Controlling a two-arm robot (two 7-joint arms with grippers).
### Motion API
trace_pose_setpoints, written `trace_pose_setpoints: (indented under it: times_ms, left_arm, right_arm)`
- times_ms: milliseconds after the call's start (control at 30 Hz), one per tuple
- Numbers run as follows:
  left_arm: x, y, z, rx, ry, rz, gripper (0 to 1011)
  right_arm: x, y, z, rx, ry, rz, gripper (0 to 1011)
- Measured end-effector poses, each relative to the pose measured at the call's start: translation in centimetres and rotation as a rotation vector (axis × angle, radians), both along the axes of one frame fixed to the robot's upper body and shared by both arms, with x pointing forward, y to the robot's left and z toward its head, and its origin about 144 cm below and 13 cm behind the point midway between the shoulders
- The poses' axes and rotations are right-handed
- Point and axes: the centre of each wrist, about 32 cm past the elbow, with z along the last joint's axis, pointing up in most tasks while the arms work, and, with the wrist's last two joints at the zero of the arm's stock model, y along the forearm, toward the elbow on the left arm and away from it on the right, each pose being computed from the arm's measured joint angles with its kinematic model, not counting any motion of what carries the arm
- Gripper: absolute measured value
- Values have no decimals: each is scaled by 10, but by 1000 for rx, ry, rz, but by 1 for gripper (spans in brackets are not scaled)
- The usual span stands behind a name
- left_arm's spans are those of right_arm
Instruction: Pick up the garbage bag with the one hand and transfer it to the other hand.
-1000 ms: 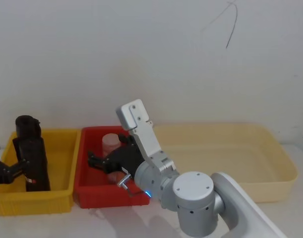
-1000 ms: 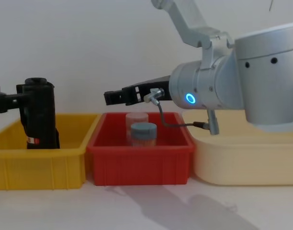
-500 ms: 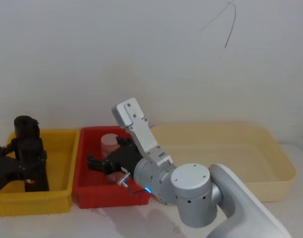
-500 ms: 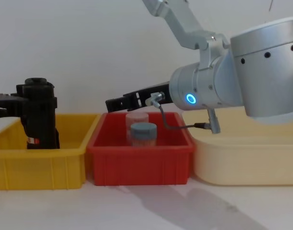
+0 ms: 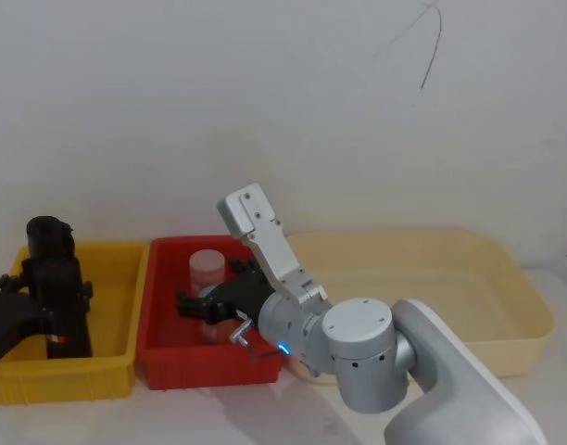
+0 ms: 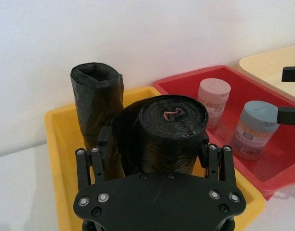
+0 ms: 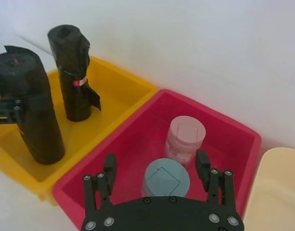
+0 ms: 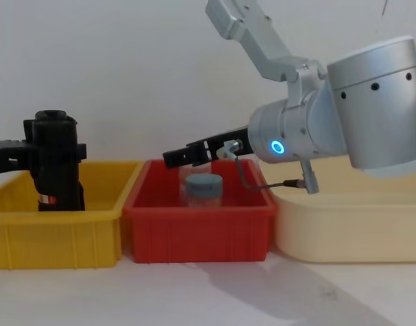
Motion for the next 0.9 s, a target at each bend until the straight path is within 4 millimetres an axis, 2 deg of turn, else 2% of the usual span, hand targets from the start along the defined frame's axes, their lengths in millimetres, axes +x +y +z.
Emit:
trace_pose_setpoints:
  times_ms: [900]
  left_arm:
    - [5, -2, -1, -1, 12, 1, 1000]
  right_arm:
    - [19, -6, -14, -60, 82, -10, 1002]
